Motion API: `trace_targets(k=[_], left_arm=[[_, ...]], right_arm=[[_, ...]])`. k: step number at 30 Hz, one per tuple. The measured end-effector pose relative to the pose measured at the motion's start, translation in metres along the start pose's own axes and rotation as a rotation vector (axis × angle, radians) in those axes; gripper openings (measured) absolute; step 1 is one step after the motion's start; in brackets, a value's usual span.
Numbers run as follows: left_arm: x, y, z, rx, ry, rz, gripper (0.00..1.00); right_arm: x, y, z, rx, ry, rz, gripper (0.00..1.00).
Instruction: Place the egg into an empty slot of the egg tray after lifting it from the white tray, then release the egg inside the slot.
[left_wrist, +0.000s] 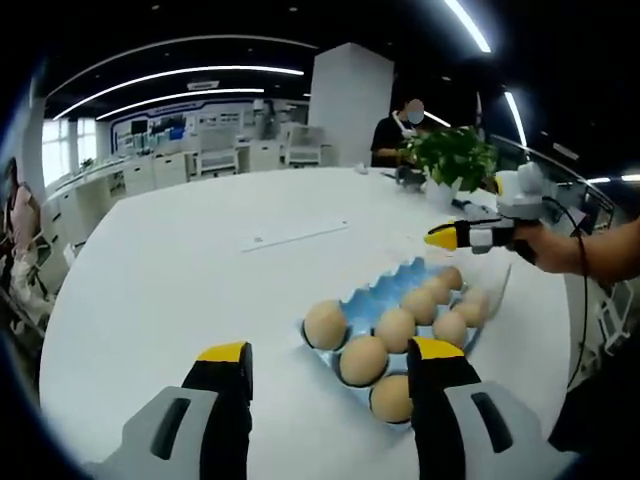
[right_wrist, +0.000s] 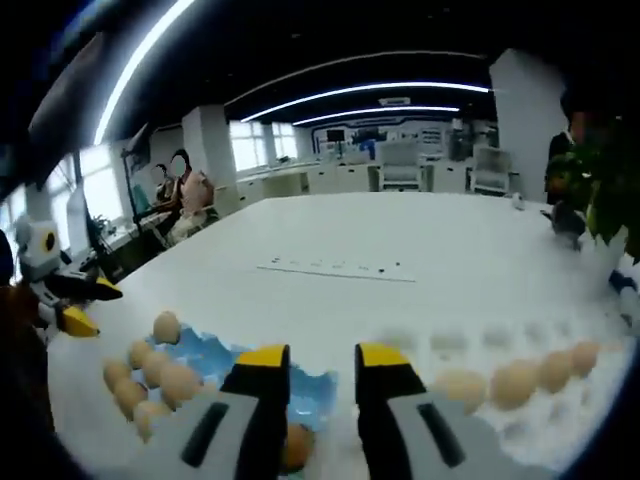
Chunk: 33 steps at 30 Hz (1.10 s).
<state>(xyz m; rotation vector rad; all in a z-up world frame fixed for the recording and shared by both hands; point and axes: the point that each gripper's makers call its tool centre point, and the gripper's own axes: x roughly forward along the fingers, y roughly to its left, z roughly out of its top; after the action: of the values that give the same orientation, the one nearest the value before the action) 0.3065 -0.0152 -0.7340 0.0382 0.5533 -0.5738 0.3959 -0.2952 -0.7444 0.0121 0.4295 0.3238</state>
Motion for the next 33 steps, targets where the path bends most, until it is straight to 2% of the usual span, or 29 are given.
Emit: trace_targets(k=[4,11,15,19,22,24,28,33], left_arm=[[-0.001,0.001,0.001,-0.005,-0.005,0.006,0.62],[-0.003,0.003,0.0,-0.002,0.0,0.013,0.62],[-0.004,0.005,-0.001,-0.003,0.004,0.018,0.62],[-0.004,0.005,-0.001,-0.001,0.006,0.017,0.62],[-0.004,0.005,-0.002,-0.004,0.007,0.018,0.62],[-0.005,0.004,-0.001,-0.004,0.005,0.017,0.62],[-0.006,0.004,-0.001,-0.001,0.003,0.017,0.62],[-0.008,0.008,-0.001,-0.007,0.002,0.027,0.62]], right_arm=[[-0.005,-0.033,-0.002,-0.016,-0.004,-0.088,0.25],[-0.002,-0.055,-0.02,-0.02,0.041,-0.158,0.26],[0.002,-0.056,-0.029,-0.013,0.068,-0.155,0.27],[0.003,-0.056,-0.032,-0.072,0.085,-0.15,0.26],[0.004,-0.06,-0.032,-0.07,0.075,-0.15,0.26],[0.003,-0.061,-0.031,-0.041,0.072,-0.148,0.25],[0.0,-0.056,-0.028,-0.049,0.079,-0.153,0.25],[-0.009,-0.054,-0.012,-0.048,0.033,-0.159,0.24]])
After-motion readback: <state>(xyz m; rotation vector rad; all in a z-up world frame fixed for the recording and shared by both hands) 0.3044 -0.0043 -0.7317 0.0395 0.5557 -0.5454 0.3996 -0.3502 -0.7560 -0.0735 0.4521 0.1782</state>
